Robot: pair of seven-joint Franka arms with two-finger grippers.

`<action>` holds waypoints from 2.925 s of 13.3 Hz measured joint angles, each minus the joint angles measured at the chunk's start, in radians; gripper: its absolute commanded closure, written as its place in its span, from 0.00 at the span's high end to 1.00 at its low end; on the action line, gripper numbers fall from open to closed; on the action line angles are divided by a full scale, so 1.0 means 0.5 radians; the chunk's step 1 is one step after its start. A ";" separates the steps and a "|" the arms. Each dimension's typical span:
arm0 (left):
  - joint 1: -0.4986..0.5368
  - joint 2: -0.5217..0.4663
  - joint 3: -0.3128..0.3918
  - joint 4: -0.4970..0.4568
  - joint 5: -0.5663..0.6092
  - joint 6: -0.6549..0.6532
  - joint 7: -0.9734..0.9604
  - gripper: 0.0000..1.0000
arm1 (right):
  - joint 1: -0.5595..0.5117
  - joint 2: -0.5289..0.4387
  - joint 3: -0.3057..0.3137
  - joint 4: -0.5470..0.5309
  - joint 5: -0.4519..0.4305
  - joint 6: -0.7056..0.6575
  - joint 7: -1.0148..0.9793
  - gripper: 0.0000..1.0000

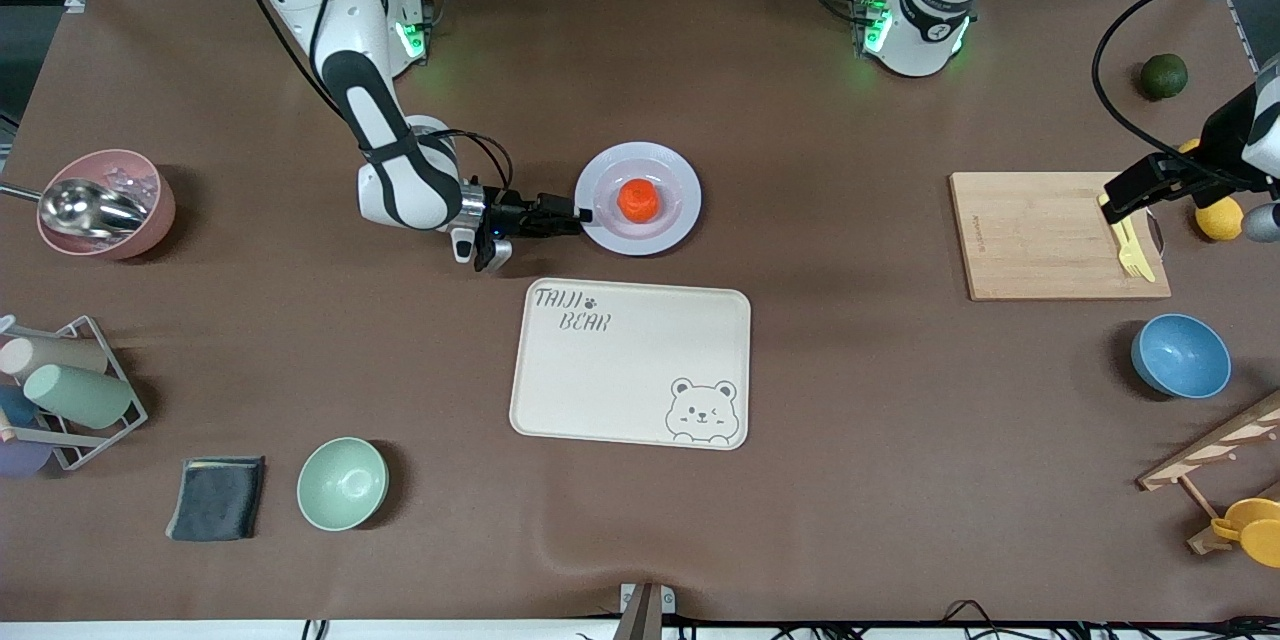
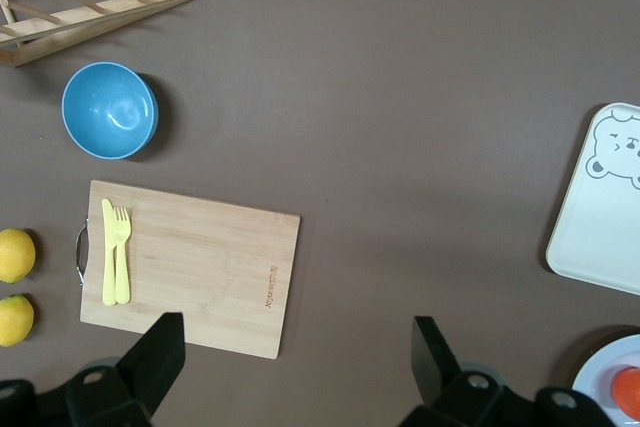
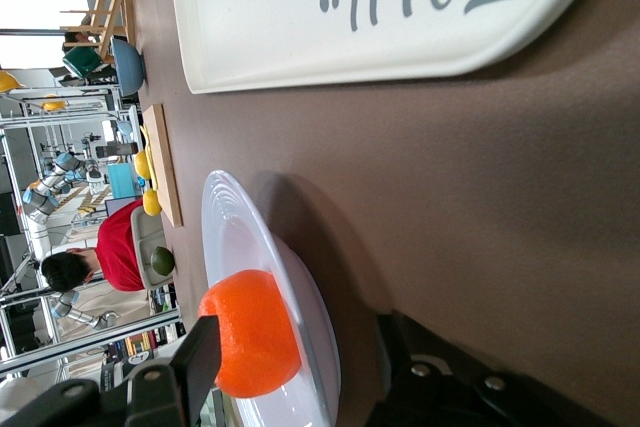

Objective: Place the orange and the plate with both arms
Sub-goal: 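Grip the white plate rim with the right gripper, then slide the plate with the right gripper onto the bear tray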

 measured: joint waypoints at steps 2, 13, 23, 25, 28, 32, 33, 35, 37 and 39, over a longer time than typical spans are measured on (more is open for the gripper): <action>-0.006 0.000 0.001 -0.007 0.000 -0.003 0.000 1.00 | 0.006 0.000 0.000 0.000 0.013 0.000 -0.001 0.54; -0.160 -0.024 0.209 -0.013 0.000 -0.007 0.103 1.00 | 0.086 -0.016 0.000 0.007 0.160 -0.032 -0.006 0.00; -0.161 -0.024 0.209 -0.028 0.000 -0.008 0.103 1.00 | 0.117 -0.022 0.074 0.035 0.641 -0.020 -0.012 0.00; -0.162 -0.024 0.209 -0.029 0.000 -0.008 0.103 1.00 | 0.117 -0.034 0.073 0.045 0.683 -0.022 -0.002 0.00; -0.163 -0.024 0.209 -0.030 -0.001 -0.008 0.103 1.00 | 0.096 -0.078 0.063 0.063 0.715 -0.030 0.074 0.00; -0.165 -0.022 0.209 -0.032 -0.001 -0.008 0.103 1.00 | -0.007 -0.116 0.053 0.086 0.717 -0.030 0.113 0.00; -0.167 -0.020 0.209 -0.035 -0.001 -0.008 0.103 1.00 | -0.044 -0.116 0.051 0.097 0.718 -0.032 0.113 0.00; -0.172 -0.013 0.209 -0.039 -0.001 -0.008 0.103 1.00 | -0.109 -0.114 0.048 0.159 0.719 -0.032 0.113 0.00; -0.176 -0.010 0.209 -0.040 -0.001 -0.008 0.103 1.00 | -0.137 -0.064 0.045 0.289 0.719 -0.021 0.113 0.00; -0.178 -0.006 0.209 -0.041 -0.001 -0.008 0.103 1.00 | -0.141 0.064 0.043 0.450 0.719 -0.012 0.100 0.00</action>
